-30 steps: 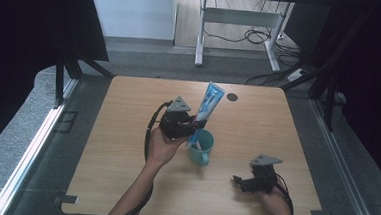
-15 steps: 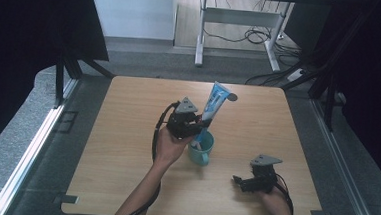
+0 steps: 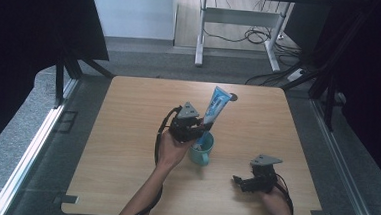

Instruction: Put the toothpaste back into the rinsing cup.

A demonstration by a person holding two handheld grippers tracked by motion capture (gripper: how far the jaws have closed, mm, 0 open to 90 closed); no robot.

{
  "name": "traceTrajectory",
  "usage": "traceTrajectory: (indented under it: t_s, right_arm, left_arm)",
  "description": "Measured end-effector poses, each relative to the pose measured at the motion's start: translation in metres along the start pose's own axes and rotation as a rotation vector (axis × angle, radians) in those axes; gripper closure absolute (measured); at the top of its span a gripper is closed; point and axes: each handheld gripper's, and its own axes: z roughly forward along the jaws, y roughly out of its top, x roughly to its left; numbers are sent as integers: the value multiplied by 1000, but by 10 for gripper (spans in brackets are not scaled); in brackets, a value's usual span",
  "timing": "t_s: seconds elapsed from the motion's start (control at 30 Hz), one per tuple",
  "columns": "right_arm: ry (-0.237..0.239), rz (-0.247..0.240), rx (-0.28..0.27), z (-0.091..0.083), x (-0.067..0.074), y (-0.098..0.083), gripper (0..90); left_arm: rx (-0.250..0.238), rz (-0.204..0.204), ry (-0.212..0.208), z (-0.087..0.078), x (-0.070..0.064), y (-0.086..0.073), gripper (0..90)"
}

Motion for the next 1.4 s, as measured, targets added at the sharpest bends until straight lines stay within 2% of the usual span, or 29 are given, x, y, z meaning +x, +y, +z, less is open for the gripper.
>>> traceTrajectory:
  t_s: [0.5,1.03,1.4]
  right_arm:
    - [1,1,0,0,0,0,22]
    - [1,1,1,0,0,0,22]
    - [1,2,2,0,0,0,22]
  left_arm:
    - [17,-10,0,11,-2,-19,732]
    - [32,-15,10,17,-3,-32,730]
    - [50,-1,23,18,-6,-36,727]
